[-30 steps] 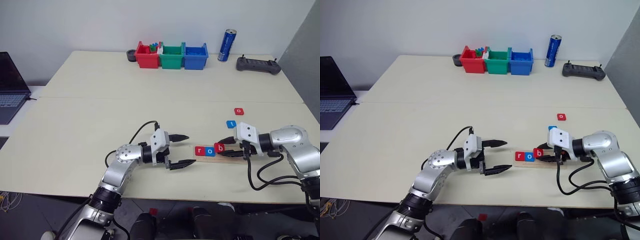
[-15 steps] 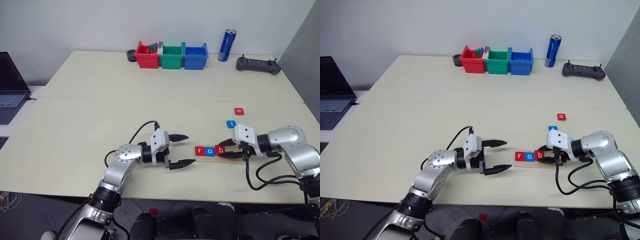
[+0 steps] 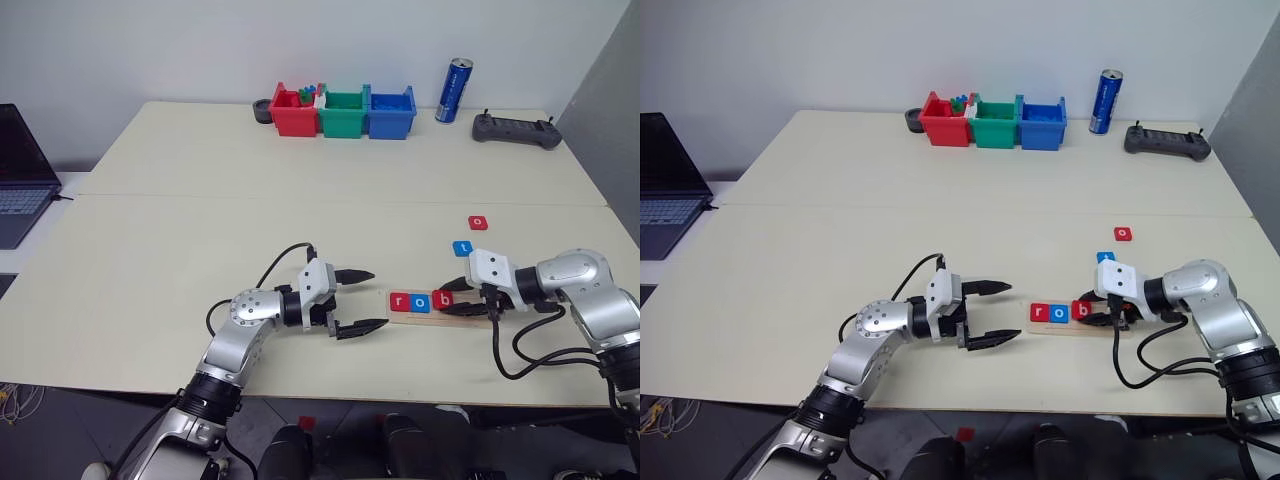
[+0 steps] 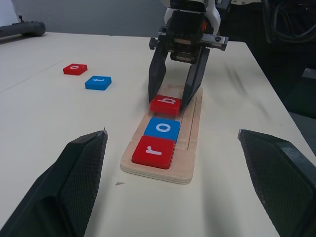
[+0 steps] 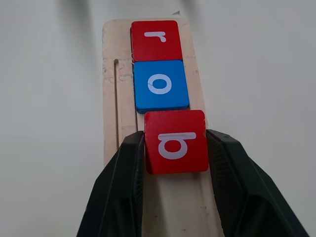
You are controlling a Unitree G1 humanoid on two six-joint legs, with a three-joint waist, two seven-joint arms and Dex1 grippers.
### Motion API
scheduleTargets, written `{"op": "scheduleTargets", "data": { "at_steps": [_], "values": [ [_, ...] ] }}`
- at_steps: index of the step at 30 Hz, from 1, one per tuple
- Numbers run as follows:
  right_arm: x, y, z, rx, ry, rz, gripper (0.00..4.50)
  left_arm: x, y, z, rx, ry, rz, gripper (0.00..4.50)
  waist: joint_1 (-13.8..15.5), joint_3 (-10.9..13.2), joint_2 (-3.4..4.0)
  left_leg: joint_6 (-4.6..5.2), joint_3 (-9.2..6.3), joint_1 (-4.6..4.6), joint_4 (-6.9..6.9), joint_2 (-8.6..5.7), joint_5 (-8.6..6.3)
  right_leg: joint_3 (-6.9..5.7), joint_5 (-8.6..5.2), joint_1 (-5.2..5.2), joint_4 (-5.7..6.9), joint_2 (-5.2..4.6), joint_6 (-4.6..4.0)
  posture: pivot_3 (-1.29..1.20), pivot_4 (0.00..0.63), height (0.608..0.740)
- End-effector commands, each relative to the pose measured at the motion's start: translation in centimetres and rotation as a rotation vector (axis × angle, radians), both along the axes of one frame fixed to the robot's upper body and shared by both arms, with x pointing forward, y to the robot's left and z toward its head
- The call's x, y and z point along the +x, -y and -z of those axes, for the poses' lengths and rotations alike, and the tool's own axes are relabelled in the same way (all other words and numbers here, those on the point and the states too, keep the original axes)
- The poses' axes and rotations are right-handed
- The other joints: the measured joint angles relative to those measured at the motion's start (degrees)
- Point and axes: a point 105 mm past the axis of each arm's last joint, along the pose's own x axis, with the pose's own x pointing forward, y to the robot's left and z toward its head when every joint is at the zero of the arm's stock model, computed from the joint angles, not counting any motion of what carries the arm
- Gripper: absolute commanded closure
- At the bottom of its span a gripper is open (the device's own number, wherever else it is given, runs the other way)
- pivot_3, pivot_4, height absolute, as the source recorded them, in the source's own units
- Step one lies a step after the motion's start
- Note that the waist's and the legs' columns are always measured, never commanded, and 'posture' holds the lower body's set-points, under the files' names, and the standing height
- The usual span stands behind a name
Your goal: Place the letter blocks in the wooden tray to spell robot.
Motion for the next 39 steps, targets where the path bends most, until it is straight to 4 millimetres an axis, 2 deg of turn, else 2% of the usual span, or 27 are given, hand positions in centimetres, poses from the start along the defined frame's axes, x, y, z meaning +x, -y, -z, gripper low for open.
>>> {"op": "scheduleTargets", "data": {
  "at_steps": [1,13,14,20,21,28,31,39],
  "values": [
    [0.2,-0.1,-1.1,-0.009,0.037,-0.026,3.04,0.1,-0.1,-1.1,-0.022,0.046,0.002,0.00,0.00,0.00,0.00,0.00,0.00,0.00,0.00,0.00,0.00,0.00,0.00,0.00,0.00,0.00,0.00,0.00,0.150,0.740],
    [0.3,-0.1,-1.2,-0.016,0.030,-0.029,3.04,0.2,0.1,-1.3,-0.023,0.053,0.003,0.00,0.00,0.00,0.00,0.00,0.00,0.00,0.00,0.00,0.00,0.00,0.00,0.00,0.00,0.00,0.00,0.00,0.150,0.740],
    [0.3,-0.1,-1.2,-0.015,0.031,-0.030,2.31,0.1,0.1,-1.3,-0.023,0.053,0.003,0.00,0.01,0.00,0.00,0.00,0.00,0.00,0.00,0.00,0.00,0.00,0.00,0.00,0.00,0.00,0.00,0.00,0.150,0.740],
    [0.3,-0.2,-1.6,-0.010,0.036,-0.034,0.20,0.1,0.2,-1.4,-0.025,0.056,0.002,0.00,0.01,0.00,0.00,0.00,0.00,0.00,0.00,0.00,0.00,0.00,0.00,0.00,0.00,0.00,0.00,0.00,0.150,0.740],
    [0.3,-0.2,-1.6,-0.010,0.037,-0.035,0.10,0.1,0.2,-1.4,-0.026,0.056,0.002,0.00,0.01,0.00,0.00,0.00,0.00,-0.01,0.00,0.00,0.00,0.00,0.00,0.00,0.00,0.00,0.00,0.00,0.150,0.740],
    [1.1,-0.5,-2.5,0.031,0.065,0.007,0.10,0.1,0.2,-1.5,-0.027,0.058,0.006,0.00,-0.01,0.00,0.00,0.00,0.00,0.00,0.00,0.00,0.00,0.00,0.00,0.00,0.00,0.00,0.00,0.00,0.150,0.740],
    [1.5,-0.4,-2.9,0.051,0.077,0.025,0.73,0.1,0.2,-1.5,-0.025,0.059,0.007,0.00,-0.01,0.00,0.00,0.00,0.00,0.00,0.00,0.00,0.00,0.00,0.00,0.00,0.00,0.00,0.00,0.00,0.150,0.740],
    [2.4,-0.2,-3.1,0.061,0.120,0.047,3.61,0.1,0.2,-1.6,-0.023,0.059,0.009,0.00,-0.07,0.00,0.00,0.00,0.00,0.00,0.00,0.00,0.00,0.00,0.00,0.00,0.00,0.00,0.00,0.00,0.150,0.740]
  ]
}}
